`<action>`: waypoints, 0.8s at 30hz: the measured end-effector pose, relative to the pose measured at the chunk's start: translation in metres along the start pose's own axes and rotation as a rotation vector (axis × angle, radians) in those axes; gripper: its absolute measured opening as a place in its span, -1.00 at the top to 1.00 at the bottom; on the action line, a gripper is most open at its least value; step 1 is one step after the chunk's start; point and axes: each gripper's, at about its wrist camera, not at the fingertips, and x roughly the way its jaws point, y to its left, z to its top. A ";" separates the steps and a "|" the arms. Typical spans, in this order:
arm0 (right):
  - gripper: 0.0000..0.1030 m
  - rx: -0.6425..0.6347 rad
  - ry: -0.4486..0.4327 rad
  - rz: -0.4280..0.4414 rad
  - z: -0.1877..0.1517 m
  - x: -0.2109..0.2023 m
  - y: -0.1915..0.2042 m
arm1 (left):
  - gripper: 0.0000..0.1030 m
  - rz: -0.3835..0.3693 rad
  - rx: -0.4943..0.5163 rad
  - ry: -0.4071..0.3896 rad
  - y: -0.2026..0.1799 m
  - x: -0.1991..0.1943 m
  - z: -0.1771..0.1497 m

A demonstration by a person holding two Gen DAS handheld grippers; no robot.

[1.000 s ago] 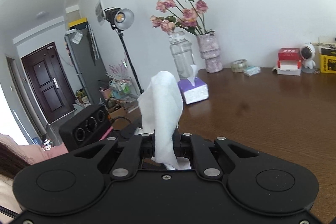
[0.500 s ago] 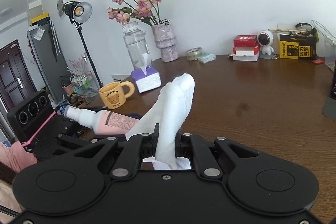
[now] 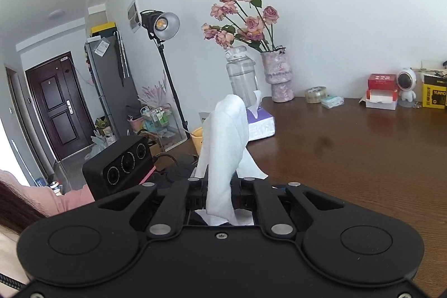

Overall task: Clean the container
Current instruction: 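Wrap the tissue over the bottle cap with the right gripper, then wipe around the bottle cap again with the tissue in the right gripper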

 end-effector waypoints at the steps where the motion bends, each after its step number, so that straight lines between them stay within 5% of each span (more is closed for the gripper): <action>1: 0.86 0.009 0.001 -0.014 0.000 -0.001 -0.003 | 0.35 -0.002 0.000 -0.002 0.000 -0.001 0.000; 12: 0.86 0.151 0.056 -0.222 -0.022 -0.002 -0.061 | 0.35 0.023 -0.001 -0.009 0.006 -0.008 -0.002; 24: 0.86 -0.002 0.002 -0.030 0.000 0.006 -0.003 | 0.35 0.015 0.021 0.015 -0.004 -0.001 -0.006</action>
